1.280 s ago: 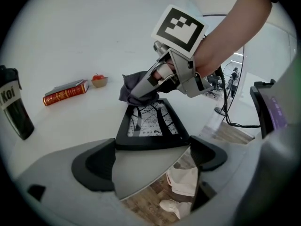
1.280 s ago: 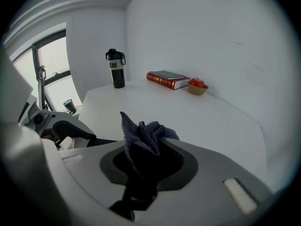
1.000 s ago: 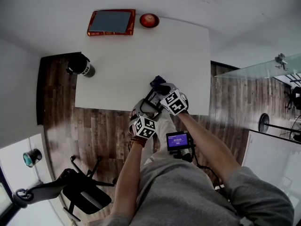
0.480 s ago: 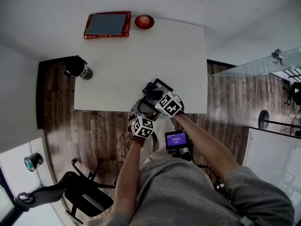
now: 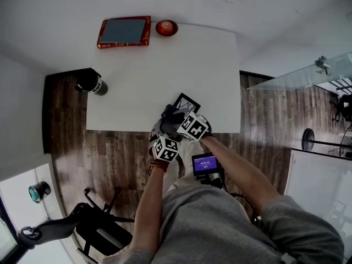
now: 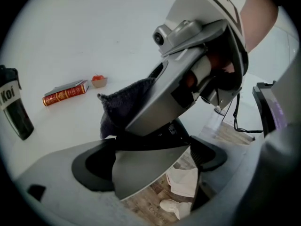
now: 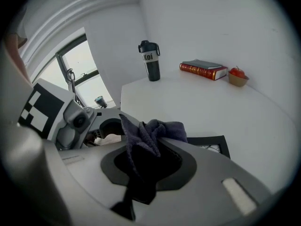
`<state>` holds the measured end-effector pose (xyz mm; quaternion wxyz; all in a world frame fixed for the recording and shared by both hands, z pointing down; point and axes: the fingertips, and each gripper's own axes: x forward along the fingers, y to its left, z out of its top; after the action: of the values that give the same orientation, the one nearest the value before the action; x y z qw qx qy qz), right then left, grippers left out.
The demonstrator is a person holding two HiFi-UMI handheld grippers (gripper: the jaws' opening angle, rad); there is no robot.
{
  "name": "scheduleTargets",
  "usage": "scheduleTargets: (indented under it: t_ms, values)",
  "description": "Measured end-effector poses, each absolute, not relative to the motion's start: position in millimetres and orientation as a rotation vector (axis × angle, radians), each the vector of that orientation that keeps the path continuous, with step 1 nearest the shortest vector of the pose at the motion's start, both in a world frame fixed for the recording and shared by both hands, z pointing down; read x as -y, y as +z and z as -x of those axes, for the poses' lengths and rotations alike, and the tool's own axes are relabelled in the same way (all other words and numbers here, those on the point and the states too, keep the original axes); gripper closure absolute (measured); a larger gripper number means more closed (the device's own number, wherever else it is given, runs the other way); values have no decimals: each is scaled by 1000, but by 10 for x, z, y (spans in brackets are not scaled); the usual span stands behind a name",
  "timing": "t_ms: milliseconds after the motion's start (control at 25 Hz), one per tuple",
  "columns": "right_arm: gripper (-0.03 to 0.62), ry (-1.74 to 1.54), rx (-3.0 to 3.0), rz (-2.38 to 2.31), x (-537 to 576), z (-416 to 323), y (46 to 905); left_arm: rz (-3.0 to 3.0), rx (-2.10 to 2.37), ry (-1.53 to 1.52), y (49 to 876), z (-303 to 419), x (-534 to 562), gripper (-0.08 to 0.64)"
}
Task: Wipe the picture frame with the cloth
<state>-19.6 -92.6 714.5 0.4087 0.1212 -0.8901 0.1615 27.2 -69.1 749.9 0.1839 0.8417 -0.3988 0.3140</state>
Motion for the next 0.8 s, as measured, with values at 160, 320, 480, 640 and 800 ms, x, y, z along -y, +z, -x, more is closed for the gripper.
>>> scheduleTargets:
  t_ms: [160,320,480,640,800]
  values:
    - [518,471,2233,-248,894,192,7139,-2375,1125,890,7495,-259,700,66]
    - [518,524,2237,-214,841,151,7126,-2373,1123,889,7497,-272,692,66]
    - [518,590,2246,-184,779,114,7098,-2374,1122,890,7495,-265,687,66]
    - [518,695,2243,-117,695,67,7059,-2374,1122,889,7487,-262,687,66]
    - [516,734,2248,64,567,-43,6870,-2376,1122,889,7487,-272,685,66]
